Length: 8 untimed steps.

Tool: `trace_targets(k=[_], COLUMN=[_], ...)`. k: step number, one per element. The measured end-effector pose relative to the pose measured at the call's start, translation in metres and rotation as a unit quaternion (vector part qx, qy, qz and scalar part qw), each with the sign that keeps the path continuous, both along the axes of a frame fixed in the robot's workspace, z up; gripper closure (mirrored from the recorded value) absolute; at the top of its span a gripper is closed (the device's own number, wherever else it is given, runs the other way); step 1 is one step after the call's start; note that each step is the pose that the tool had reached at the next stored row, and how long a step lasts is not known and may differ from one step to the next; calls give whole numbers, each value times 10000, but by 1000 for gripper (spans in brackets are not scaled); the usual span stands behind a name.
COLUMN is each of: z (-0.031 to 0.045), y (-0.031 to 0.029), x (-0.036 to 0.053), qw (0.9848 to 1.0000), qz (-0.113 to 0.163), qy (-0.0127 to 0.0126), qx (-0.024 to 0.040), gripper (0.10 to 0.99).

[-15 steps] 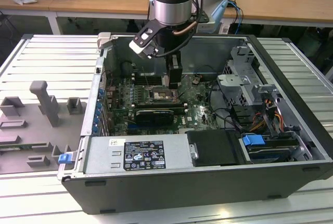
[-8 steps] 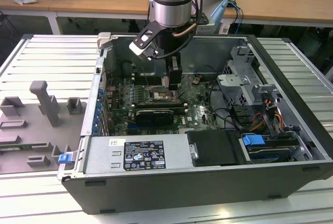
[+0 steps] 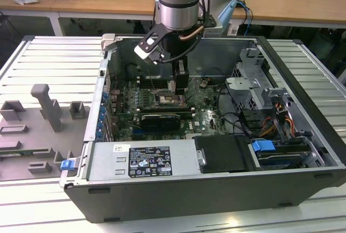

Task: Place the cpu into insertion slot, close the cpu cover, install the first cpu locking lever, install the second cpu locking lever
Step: 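Place the cpu into insertion slot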

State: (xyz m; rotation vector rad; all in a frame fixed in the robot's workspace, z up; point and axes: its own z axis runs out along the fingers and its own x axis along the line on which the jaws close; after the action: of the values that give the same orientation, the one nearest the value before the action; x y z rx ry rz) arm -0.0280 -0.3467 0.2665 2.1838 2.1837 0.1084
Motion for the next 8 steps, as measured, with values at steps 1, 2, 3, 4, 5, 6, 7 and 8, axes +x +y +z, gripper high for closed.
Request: trace_targets(k=[1,2,3,4,5,6,7,8], z=[-3,-5,-10,-13,-16,-27,-41,-63], y=[0,0,0,0,0,0,0,0], x=[0,0,0,0,0,0,0,0], qw=[10000,10000,10000,10000,10000,10000,10000,10000], qz=[0,0,0,0,0,0,0,0], qy=[0,0,1,1,1,0,1,1], qx=[0,0,0,0,0,1,0,0], gripper=[549,549,549,549,549,549,549,549])
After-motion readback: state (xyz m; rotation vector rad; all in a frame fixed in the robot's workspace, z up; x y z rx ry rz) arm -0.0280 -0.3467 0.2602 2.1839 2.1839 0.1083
